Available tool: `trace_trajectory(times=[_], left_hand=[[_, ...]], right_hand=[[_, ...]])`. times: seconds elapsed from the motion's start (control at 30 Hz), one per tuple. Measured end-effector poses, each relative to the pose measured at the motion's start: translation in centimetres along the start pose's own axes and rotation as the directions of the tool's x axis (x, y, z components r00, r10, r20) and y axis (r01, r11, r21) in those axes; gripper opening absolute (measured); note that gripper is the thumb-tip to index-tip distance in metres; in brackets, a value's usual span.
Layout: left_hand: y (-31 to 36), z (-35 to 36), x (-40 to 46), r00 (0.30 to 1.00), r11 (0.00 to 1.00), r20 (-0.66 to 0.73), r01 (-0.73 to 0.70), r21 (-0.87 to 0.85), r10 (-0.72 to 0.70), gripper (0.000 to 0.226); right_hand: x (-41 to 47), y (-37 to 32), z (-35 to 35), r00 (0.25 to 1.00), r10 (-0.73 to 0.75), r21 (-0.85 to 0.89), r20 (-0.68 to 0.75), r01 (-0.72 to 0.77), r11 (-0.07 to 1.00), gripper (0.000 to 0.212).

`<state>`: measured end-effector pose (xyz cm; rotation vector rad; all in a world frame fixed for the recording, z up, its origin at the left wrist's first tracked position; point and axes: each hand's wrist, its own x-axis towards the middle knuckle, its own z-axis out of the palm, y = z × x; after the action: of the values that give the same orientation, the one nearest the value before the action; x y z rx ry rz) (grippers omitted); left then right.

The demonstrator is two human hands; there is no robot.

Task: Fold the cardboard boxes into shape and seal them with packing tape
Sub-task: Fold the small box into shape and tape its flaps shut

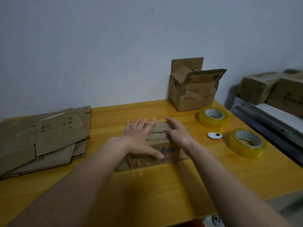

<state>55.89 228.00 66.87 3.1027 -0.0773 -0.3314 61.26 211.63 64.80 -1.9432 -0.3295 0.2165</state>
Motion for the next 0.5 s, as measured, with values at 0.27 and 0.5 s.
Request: trace_trajectory(times=[0.27,0.5], left_hand=[[4.0,0.0,1.7,0.997,0.997,0.033,-0.074,-0.003,0.074,0.086],[7.6,0.1,3.2,0.999,1.000,-0.039,0.017,0.013,-0.017,0.083]], right_hand=[[0.6,0.4,-0.7,0.987,0.033,-0.067,-0.157,-0.044,0.997,0.045],[0.5,1.6,-3.0,0.944,0.133,0.096,-0.303,-0.108,0.989,0.038]])
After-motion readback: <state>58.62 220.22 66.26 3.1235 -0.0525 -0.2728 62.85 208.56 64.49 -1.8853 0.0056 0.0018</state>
